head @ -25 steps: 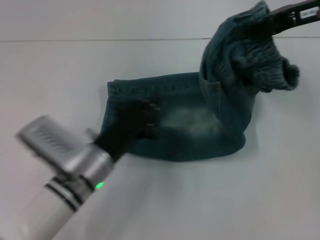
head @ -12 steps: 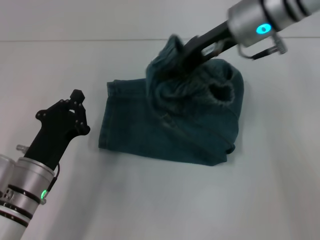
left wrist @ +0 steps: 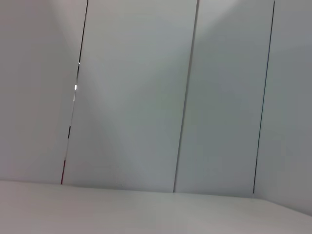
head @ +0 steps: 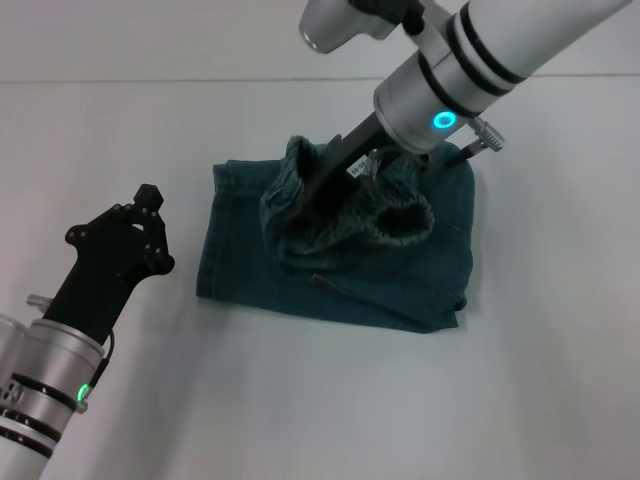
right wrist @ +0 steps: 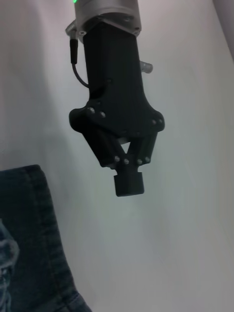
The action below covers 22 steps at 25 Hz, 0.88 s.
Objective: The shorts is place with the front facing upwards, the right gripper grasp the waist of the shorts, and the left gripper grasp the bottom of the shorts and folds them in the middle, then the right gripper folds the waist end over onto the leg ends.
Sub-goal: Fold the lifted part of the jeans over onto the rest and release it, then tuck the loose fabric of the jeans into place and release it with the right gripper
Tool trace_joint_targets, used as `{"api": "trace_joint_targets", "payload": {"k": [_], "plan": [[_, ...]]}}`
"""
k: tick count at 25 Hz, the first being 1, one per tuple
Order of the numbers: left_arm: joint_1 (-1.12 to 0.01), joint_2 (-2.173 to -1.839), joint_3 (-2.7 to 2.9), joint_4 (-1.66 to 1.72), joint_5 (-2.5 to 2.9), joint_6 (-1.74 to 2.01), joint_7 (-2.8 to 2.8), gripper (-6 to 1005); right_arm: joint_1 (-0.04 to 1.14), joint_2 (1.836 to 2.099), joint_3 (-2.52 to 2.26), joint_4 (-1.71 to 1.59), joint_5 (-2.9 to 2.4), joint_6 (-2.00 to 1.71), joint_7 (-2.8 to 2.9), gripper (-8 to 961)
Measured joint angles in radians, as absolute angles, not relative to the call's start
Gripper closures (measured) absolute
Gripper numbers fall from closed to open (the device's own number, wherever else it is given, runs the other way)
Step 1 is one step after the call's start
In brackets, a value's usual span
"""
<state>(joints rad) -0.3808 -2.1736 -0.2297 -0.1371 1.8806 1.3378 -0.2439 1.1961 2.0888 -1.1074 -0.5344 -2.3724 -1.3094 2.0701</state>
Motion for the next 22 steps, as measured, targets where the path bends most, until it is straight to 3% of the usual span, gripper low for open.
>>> {"api": "trace_joint_targets", "payload": {"k": [7,13,16,22], "plan": [[-0.374,-2.174,-0.233,-0.132,1.881,1.342,-0.244,999,1.183,2.084,-1.101,-0.543,-2.348,-1.327,2.063,611],[-0.372,-2.174,-0.233,-0.132,1.881,1.335,-0.244,999,1.154,2.081,-1.101,-0.615,-2.341,-1.396,2.077,360],[-0.371,-2.173,-0.233,-0.132,1.881,1.335,-0.244,999,1.131,2.067,-1.103,-0.669,-2.345,-1.475,2.097,238],[-0.37,-2.172,-0.236,-0.123,1.881,1.342,-0.244,999,1.065,2.011,-1.101,-0.765,-2.397,-1.662,2.105,36]]}}
